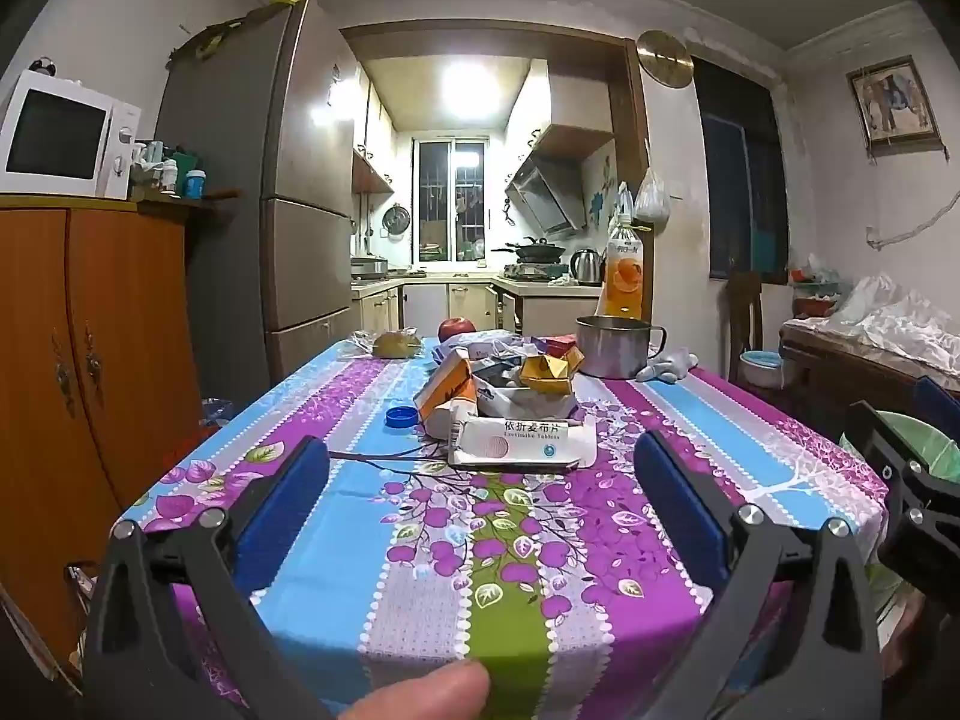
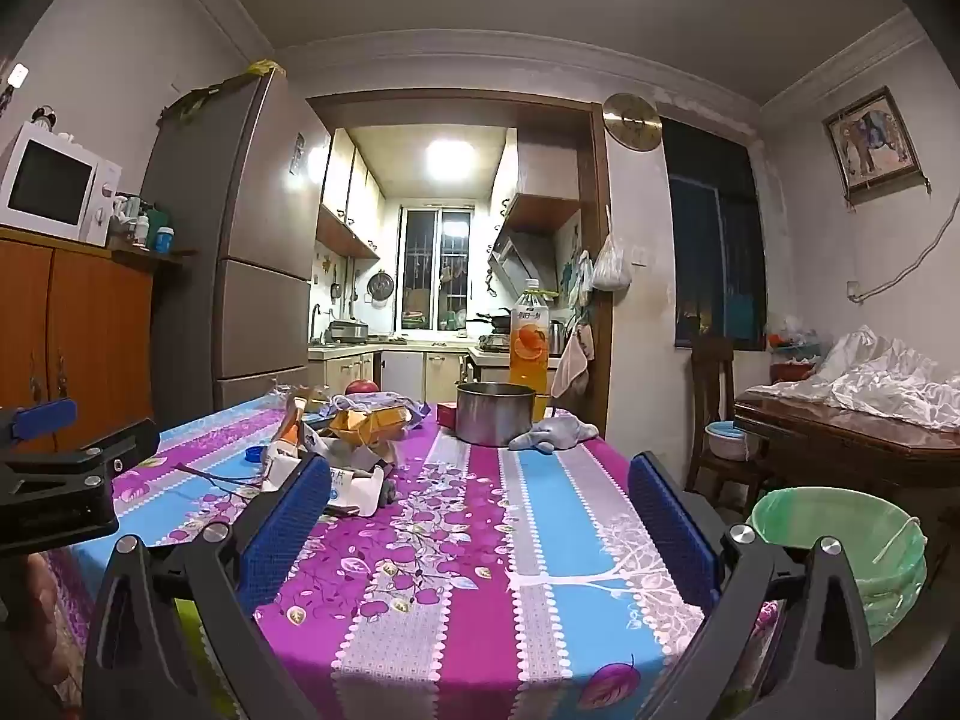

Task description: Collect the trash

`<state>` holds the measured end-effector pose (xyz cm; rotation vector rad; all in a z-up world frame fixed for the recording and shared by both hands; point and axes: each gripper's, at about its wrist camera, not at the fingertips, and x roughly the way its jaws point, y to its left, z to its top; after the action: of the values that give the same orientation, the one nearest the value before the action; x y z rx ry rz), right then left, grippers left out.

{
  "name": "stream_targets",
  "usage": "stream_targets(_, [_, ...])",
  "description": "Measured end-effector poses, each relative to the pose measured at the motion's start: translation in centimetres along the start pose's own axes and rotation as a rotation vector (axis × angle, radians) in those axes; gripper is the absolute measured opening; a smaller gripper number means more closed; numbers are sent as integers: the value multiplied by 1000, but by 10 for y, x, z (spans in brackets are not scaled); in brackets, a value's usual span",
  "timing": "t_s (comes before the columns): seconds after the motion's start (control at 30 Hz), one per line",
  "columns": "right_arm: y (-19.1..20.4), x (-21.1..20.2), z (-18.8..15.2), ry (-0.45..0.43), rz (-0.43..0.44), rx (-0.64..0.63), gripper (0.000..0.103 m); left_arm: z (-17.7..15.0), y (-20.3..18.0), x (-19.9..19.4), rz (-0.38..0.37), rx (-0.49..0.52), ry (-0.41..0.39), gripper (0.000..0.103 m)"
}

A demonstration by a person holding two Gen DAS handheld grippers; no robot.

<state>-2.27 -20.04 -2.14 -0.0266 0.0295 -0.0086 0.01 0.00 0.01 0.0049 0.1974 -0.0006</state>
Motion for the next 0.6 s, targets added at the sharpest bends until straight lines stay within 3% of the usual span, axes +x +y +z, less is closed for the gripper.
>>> stream_targets(0.6, [2,9,-6,24,19,-13,99,-5,0,9,4,10,17,98])
